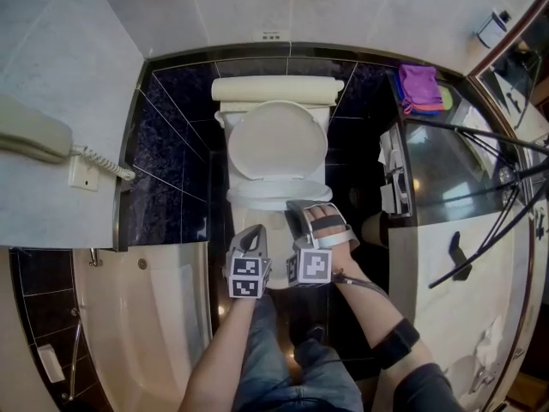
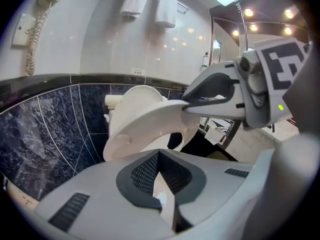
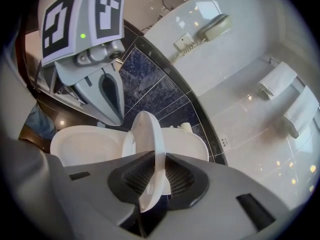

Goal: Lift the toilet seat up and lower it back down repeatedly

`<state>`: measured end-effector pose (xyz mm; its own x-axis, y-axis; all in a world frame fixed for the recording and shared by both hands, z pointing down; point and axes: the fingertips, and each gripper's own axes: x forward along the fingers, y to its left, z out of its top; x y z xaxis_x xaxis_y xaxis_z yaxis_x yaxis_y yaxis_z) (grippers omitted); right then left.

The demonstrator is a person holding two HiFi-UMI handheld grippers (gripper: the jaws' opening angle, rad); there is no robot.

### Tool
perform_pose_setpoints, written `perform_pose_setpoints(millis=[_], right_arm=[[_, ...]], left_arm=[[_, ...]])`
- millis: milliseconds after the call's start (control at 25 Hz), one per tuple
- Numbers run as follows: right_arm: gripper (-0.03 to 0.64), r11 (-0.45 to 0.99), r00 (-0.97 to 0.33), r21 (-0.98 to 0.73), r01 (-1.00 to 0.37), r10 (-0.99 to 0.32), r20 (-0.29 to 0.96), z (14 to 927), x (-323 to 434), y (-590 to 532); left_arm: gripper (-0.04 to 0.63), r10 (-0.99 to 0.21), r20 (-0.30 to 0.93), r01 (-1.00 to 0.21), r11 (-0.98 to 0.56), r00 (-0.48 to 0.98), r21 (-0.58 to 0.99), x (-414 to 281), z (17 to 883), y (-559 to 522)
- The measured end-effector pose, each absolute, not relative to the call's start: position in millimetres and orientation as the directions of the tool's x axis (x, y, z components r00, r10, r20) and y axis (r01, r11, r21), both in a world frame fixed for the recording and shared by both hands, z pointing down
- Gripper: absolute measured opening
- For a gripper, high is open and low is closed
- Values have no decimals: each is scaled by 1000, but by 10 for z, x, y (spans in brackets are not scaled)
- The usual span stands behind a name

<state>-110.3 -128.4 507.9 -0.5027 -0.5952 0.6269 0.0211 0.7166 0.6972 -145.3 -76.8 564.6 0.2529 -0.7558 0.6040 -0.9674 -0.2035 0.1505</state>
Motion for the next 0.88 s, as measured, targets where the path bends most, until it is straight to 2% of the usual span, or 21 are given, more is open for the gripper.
perform_pose_setpoints(millis=[520,720,880], right_arm=[[105,709,-526,703,59,-576,626,5658,-848,-203],[67,737,-540,674,58,-545,642,5787,-687,173],[32,772,-523,633,-48,-560,643,5926,-371,318]], left_arm=[[-9,-775,596,-978,-157,210,140,-1272,6056,-209],[-9,-761,619,-981,-147,194,125,-1271,6290,43],[-9,-761,619,-981,-148,193,123,-1224,6433,181]])
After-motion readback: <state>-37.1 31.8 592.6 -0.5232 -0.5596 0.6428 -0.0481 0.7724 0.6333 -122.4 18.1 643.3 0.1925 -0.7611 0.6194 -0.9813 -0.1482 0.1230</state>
